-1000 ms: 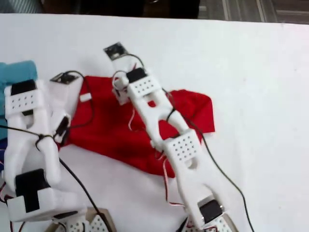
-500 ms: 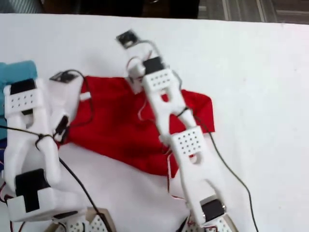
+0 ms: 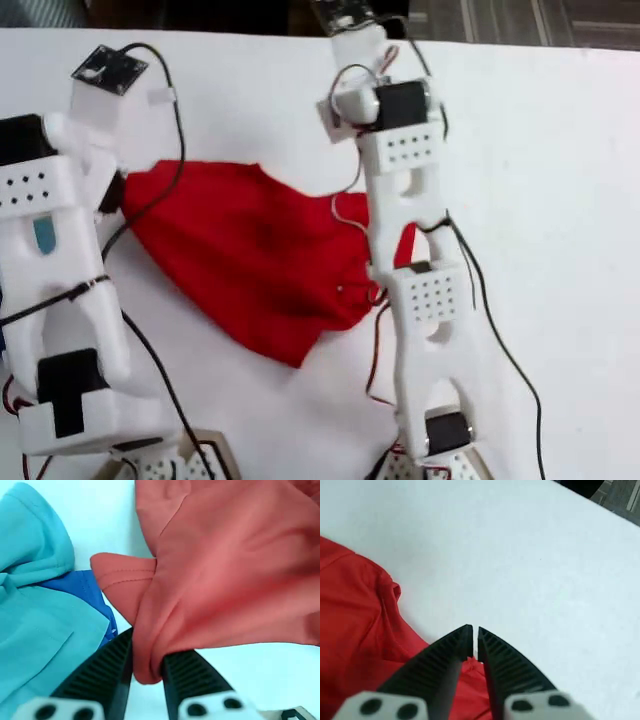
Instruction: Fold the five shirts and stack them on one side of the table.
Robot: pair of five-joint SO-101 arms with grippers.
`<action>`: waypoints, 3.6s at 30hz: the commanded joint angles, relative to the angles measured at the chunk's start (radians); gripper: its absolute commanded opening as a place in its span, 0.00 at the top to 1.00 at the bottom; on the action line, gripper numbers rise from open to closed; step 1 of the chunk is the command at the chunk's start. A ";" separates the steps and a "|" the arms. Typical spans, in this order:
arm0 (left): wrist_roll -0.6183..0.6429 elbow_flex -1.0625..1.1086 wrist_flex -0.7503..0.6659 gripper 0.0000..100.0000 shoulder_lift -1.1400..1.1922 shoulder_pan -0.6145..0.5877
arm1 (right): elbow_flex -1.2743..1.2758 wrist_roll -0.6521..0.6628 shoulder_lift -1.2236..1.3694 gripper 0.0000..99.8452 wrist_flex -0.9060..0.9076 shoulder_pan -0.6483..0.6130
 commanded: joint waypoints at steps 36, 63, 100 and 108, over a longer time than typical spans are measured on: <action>0.009 0.206 -0.012 0.97 -0.049 -0.014 | 0.201 0.176 0.328 0.96 -0.220 -0.328; 0.089 -0.693 0.002 0.97 -0.046 0.040 | -0.118 0.086 -0.455 0.98 0.024 0.073; 0.083 0.848 -0.278 0.97 -0.282 0.304 | 2.234 0.427 -2.224 0.71 -0.232 0.394; 0.083 0.846 -0.276 0.97 -0.285 0.304 | 2.314 0.229 -1.796 0.70 -0.467 0.312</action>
